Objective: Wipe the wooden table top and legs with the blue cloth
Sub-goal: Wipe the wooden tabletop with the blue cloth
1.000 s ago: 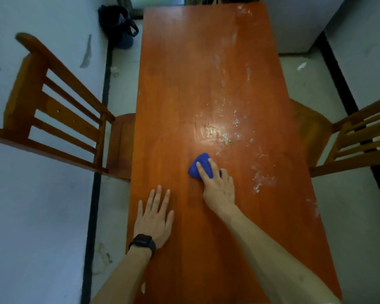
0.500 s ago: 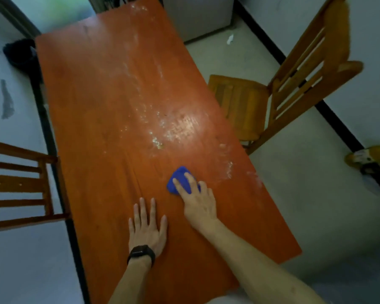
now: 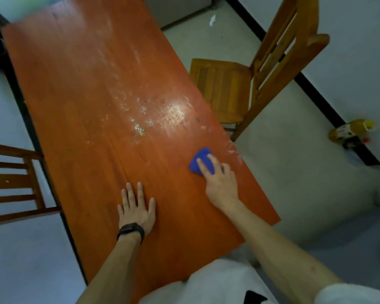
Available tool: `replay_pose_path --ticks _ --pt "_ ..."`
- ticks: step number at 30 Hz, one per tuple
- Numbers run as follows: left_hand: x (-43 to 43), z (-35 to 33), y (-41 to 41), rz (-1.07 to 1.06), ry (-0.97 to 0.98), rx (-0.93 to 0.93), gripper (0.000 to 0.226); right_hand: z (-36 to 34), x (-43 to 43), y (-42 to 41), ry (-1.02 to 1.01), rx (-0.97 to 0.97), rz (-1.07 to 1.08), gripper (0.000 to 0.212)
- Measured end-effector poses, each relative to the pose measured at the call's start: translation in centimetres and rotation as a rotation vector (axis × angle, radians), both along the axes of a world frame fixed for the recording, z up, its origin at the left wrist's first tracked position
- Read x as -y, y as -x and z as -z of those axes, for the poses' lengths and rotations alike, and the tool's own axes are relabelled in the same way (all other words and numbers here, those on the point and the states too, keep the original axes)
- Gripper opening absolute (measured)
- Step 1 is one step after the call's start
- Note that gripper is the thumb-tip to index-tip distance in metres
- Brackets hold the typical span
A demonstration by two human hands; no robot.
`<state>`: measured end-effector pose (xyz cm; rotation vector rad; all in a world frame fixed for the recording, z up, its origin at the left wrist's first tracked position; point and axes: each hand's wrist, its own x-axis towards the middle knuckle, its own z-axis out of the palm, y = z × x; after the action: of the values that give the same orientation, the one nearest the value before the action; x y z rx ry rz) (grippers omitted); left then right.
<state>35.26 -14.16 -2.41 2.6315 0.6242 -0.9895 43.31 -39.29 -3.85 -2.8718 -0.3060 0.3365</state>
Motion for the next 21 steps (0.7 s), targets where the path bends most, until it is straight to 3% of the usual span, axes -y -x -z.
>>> replay_pose_path --ticks 3,5,6,8,10,15,19,21 --pt "0.3 -0.5 0.1 -0.008 0.022 -0.02 0.07 -0.9 7.2 -2.1 0.013 -0.156 0.563 0.068" --pt "0.6 -0.4 0.4 -0.024 0.024 -0.027 0.072 -1.6 8.9 -2.8 -0.065 -0.211 0.744 0.061" --pt "0.7 -0.4 0.5 -0.033 0.022 -0.033 0.073 -1.8 8.3 -2.6 -0.106 -0.149 0.734 0.058" --pt "0.9 -0.5 0.5 -0.043 0.026 -0.034 0.074 -2.0 5.3 -1.3 -0.139 0.036 0.506 0.056" --pt "0.9 -0.5 0.3 -0.051 0.038 -0.043 0.074 -1.7 1.2 0.4 -0.152 0.1 0.173 0.061" --pt "0.6 0.2 0.1 -0.084 -0.003 -0.043 0.074 0.4 -7.2 2.6 -0.134 -0.071 -0.356 0.079" --pt "0.5 1.0 -0.1 -0.113 -0.018 -0.022 0.073 1.3 -10.0 -1.7 -0.103 -0.092 -0.577 0.074" --pt "0.4 1.3 -0.1 -0.114 -0.015 -0.021 0.073 1.1 -9.9 -4.6 -0.08 -0.08 -0.441 0.074"
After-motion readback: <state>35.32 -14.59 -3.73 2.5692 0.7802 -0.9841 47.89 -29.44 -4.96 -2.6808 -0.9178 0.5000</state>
